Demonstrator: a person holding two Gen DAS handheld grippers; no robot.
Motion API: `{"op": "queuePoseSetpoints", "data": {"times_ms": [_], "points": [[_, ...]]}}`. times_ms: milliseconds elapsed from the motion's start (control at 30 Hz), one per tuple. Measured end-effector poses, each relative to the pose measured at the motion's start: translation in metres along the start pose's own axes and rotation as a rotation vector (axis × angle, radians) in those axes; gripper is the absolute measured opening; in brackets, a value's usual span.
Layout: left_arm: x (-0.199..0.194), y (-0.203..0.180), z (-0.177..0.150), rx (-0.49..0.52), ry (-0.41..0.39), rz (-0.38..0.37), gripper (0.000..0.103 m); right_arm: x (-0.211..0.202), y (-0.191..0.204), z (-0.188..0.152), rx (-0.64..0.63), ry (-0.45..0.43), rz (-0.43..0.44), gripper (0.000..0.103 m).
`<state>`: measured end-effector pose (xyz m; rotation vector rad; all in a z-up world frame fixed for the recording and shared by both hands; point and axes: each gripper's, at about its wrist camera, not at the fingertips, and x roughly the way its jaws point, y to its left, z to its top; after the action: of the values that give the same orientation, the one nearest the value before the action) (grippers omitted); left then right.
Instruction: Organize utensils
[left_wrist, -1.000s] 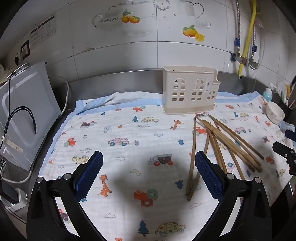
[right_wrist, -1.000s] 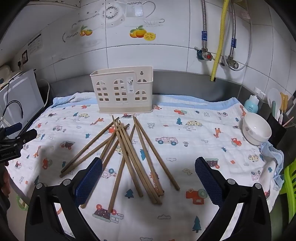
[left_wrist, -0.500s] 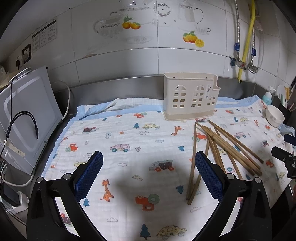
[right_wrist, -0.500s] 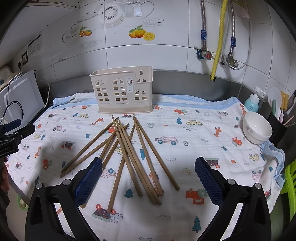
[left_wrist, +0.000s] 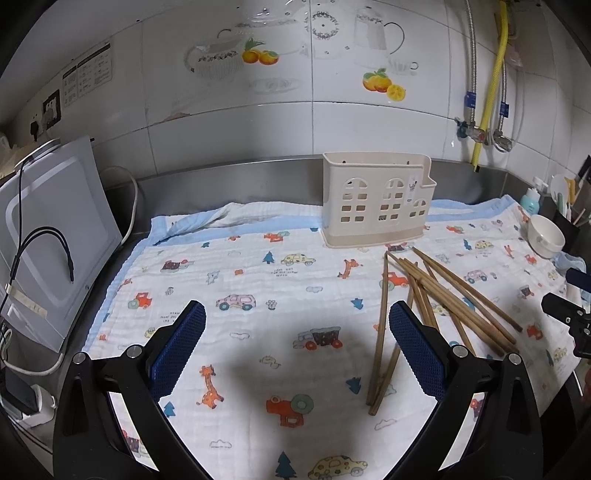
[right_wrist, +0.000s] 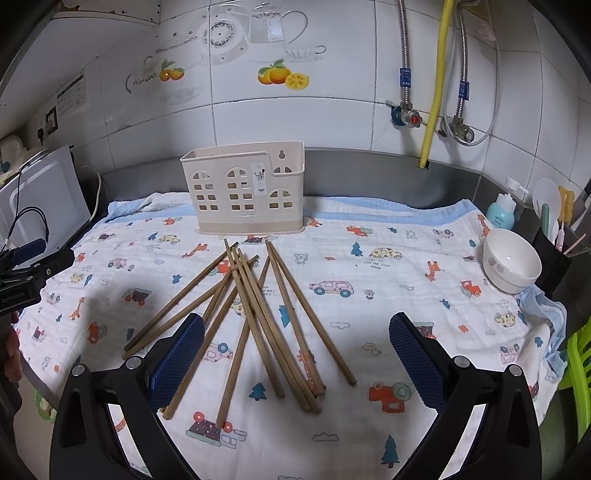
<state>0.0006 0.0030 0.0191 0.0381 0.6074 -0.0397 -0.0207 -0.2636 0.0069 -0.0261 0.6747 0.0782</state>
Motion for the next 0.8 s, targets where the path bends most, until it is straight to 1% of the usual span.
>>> {"op": "queuePoseSetpoints", "data": {"times_ms": [467,500,800], "points": [[-0.003,-0.001,0.001,0.002,-0.009,-0.015,0.098,-0.002,-0.001,0.000,0.005,-0.005,0.002,0.097],[-0.003,-0.006,0.000,0.004,-0.008,-0.015,0.098,-0.002,-0.001,0.000,0.006,-0.005,0.002,0.097],[-0.003,-0.013,-0.004,0.005,-0.002,-0.062,0.098,-0.002,0.001,0.002,0.006,-0.008,0.006,0.097]]}}
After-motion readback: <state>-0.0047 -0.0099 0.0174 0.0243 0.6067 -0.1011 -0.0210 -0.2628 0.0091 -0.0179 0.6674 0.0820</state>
